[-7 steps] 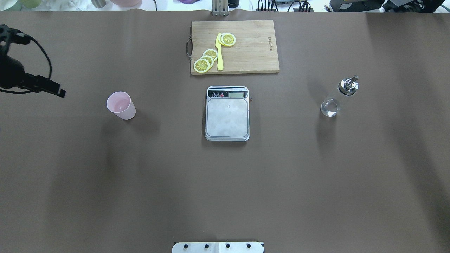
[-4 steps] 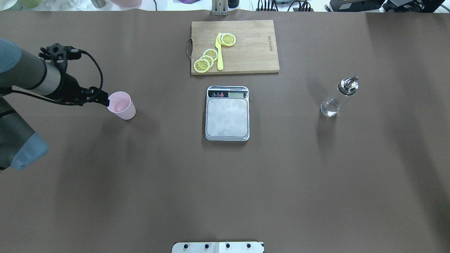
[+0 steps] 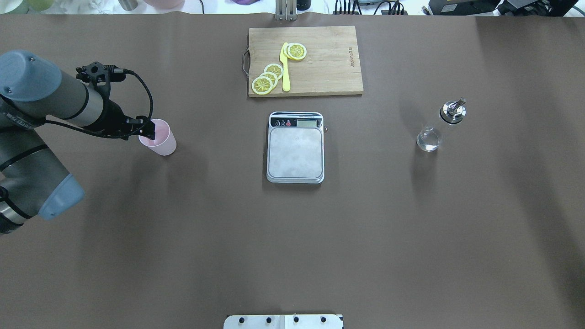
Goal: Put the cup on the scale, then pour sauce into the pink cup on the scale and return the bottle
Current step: 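Reach the left gripper to the pink plastic cup, then close the left gripper on the pink cup's rim, then carry the pink cup with the left gripper over the silver scale, then lower the pink cup onto the scale and open the left gripper, then withdraw the left arm away from the scale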
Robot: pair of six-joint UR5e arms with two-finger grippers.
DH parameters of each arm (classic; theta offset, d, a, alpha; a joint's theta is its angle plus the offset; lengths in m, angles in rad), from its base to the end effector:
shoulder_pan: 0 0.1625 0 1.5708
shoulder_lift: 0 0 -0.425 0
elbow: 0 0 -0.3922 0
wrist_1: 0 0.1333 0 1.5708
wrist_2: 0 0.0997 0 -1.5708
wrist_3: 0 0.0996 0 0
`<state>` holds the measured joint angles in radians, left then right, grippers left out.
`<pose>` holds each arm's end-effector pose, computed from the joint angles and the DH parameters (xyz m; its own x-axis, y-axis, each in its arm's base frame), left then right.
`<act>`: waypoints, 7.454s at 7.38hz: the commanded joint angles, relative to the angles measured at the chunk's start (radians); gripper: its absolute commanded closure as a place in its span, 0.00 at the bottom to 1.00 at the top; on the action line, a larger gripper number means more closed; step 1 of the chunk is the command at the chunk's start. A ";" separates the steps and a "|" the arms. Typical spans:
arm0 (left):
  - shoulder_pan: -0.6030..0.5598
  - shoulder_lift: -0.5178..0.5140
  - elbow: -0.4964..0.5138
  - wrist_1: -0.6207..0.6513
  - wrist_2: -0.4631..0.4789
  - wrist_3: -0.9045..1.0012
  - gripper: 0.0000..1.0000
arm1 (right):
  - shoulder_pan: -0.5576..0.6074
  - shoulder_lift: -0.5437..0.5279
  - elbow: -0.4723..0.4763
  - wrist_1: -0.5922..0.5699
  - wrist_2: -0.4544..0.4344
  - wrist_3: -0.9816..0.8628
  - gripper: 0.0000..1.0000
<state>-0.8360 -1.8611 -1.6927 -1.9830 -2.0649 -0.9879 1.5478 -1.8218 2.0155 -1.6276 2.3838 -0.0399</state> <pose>0.3472 -0.5126 0.3989 0.6111 0.0465 -0.7902 0.0999 0.9858 0.1353 0.0520 -0.3887 0.5529 0.6834 -0.1543 0.7135 0.0501 0.9850 0.1651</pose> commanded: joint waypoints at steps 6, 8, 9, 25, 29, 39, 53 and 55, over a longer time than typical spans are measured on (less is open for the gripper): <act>0.000 -0.006 -0.024 0.006 0.000 -0.009 1.00 | 0.000 -0.001 0.000 0.000 0.000 0.000 0.00; 0.000 -0.108 -0.036 0.109 0.000 -0.012 1.00 | 0.000 -0.002 0.000 0.000 0.000 0.000 0.00; 0.002 -0.191 -0.036 0.209 0.002 -0.062 1.00 | 0.000 -0.007 0.000 0.000 0.002 0.000 0.00; 0.218 -0.650 0.245 0.420 0.104 -0.305 1.00 | 0.002 -0.022 0.006 0.000 0.003 0.000 0.00; 0.221 -0.650 0.245 0.417 0.103 -0.305 1.00 | 0.002 -0.024 0.006 0.000 0.003 0.000 0.00; 0.233 -0.652 0.268 0.363 0.103 -0.260 0.57 | 0.002 -0.037 0.022 0.000 0.003 0.002 0.00; -0.548 0.027 -0.040 0.684 -0.112 1.148 0.02 | -0.144 -0.054 0.042 0.335 0.029 0.427 0.00; -0.641 0.071 0.054 0.608 -0.112 1.160 0.02 | -0.242 -0.051 0.054 0.440 -0.029 0.611 0.00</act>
<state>-1.4162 -1.8302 -1.6803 -1.3212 -2.1758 0.1501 1.3714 -1.8747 2.0602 -1.2560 2.3945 0.4508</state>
